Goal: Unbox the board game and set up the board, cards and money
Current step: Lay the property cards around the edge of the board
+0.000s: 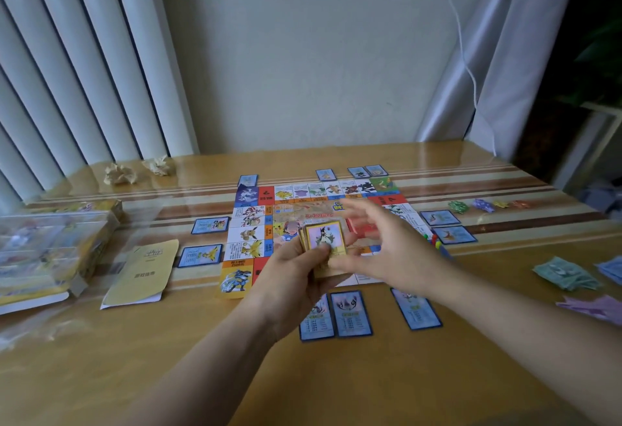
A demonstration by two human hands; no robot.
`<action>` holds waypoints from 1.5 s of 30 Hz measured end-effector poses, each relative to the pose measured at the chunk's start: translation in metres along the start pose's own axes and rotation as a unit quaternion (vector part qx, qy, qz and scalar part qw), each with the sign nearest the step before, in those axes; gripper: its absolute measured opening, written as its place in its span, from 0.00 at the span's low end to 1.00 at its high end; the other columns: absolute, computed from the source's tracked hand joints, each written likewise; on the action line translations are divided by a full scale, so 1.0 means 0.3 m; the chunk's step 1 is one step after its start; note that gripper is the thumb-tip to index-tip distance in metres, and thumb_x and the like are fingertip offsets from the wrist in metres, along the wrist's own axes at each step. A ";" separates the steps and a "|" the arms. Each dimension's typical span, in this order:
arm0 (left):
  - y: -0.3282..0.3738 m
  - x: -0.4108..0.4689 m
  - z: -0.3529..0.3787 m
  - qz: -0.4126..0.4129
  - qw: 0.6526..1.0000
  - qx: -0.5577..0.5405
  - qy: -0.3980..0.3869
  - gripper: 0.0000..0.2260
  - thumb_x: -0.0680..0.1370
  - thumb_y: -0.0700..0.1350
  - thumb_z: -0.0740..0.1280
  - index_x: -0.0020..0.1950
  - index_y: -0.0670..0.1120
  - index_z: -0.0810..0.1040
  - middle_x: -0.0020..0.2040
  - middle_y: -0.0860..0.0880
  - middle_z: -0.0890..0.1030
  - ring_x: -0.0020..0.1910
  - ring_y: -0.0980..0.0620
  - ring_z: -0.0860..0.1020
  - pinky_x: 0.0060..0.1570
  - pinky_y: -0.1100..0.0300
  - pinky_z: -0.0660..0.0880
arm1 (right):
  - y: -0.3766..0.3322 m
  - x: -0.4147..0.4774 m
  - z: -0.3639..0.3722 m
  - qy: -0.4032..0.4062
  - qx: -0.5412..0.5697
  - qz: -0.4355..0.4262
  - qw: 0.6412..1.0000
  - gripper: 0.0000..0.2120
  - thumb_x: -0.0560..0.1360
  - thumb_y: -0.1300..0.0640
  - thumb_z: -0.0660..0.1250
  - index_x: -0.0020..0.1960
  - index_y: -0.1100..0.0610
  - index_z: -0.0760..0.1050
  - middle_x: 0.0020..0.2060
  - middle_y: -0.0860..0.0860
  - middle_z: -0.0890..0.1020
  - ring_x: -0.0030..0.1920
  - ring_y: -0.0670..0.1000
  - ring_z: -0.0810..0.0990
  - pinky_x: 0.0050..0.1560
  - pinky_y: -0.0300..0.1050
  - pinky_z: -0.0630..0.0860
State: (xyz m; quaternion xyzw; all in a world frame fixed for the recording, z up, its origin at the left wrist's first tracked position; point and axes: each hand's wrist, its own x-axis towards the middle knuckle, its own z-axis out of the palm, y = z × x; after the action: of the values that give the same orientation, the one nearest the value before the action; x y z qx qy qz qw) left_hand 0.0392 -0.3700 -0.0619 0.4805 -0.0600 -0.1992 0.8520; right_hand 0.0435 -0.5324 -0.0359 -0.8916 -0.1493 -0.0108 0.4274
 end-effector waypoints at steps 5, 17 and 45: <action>-0.032 0.078 0.047 0.016 1.000 0.001 0.022 0.07 0.81 0.37 0.59 0.53 0.39 0.76 0.43 0.44 0.84 0.41 0.51 0.82 0.40 0.62 0.80 | 0.063 0.022 -0.012 0.037 0.258 0.136 0.956 0.15 0.69 0.57 0.75 0.52 0.56 0.74 0.45 0.52 0.82 0.50 0.54 0.82 0.57 0.55 0.78; -0.022 0.266 0.142 0.016 0.991 -0.085 0.099 0.04 0.78 0.36 0.63 0.46 0.41 0.77 0.36 0.45 0.83 0.34 0.50 0.82 0.37 0.60 0.79 | 0.141 0.096 -0.073 0.097 0.308 0.149 0.935 0.09 0.71 0.60 0.73 0.44 0.63 0.75 0.37 0.56 0.83 0.39 0.52 0.83 0.44 0.43 0.81; 0.020 0.499 0.156 -0.082 0.961 -0.220 0.145 0.06 0.81 0.37 0.59 0.54 0.36 0.73 0.50 0.37 0.80 0.51 0.43 0.79 0.44 0.50 0.76 | 0.656 0.461 -0.466 0.023 -0.252 0.217 0.943 0.13 0.78 0.59 0.64 0.62 0.55 0.75 0.62 0.53 0.76 0.62 0.53 0.74 0.59 0.46 0.69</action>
State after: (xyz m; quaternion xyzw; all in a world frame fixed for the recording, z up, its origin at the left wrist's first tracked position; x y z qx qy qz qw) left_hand 0.1638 -0.4639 -0.0453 0.3079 0.1489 -0.2047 0.9171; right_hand 0.2450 -0.7202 -0.0763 -0.9804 0.0651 0.0241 0.1842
